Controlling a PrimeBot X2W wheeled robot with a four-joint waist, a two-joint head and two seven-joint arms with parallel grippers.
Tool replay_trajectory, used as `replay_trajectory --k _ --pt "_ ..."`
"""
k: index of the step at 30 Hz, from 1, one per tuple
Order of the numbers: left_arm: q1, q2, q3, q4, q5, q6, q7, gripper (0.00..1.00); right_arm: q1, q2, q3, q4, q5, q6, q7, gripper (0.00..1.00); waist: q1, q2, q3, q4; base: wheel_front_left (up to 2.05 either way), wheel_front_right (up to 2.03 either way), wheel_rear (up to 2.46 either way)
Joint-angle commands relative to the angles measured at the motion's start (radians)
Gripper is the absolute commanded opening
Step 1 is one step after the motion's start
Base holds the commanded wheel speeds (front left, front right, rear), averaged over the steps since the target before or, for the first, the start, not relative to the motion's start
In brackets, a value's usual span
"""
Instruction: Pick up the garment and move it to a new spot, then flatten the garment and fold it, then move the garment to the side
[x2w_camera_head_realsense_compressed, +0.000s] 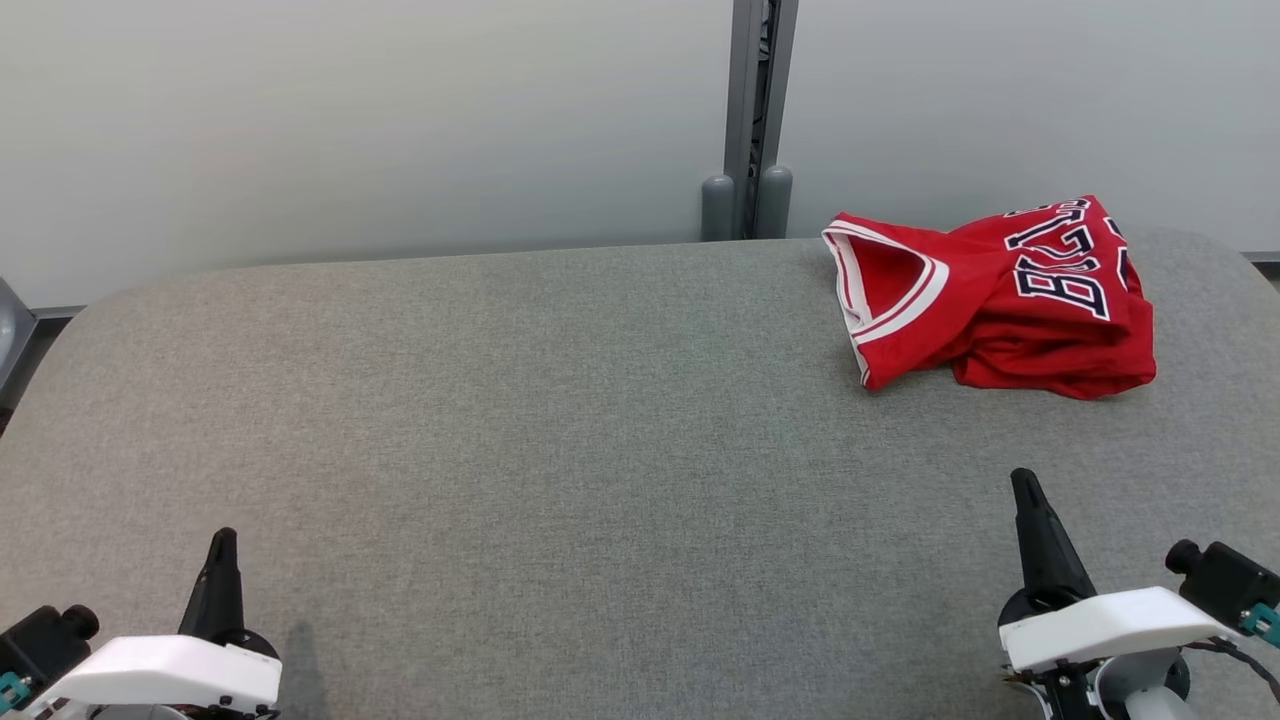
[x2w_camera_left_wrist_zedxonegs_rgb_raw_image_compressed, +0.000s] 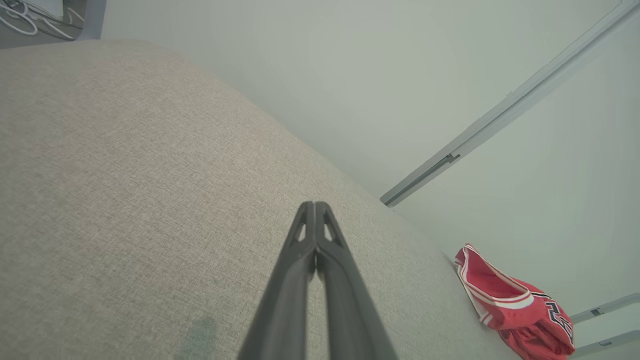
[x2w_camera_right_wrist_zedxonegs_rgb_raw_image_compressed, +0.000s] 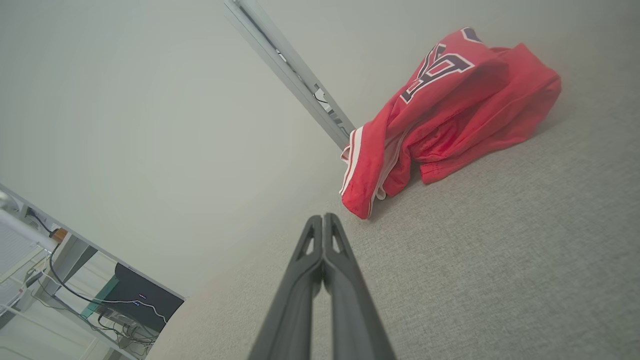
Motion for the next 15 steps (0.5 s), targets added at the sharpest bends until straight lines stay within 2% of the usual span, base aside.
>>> replay_trajectory --k 1,15 --pt "-0.040 0.008 0.023 -0.004 -0.040 -0.010 0.018 0.00 -0.032 -0.004 0.000 -0.015 0.043 0.000 0.000 0.00 0.0000 0.0000 0.000 0.001 0.00 0.00 0.00" --pt "-0.076 0.001 0.087 0.021 -0.178 -0.029 0.096 0.00 -0.041 0.008 0.017 -0.024 0.195 0.000 0.005 0.00 0.0000 0.0000 0.003 0.007 0.00 0.00 0.00"
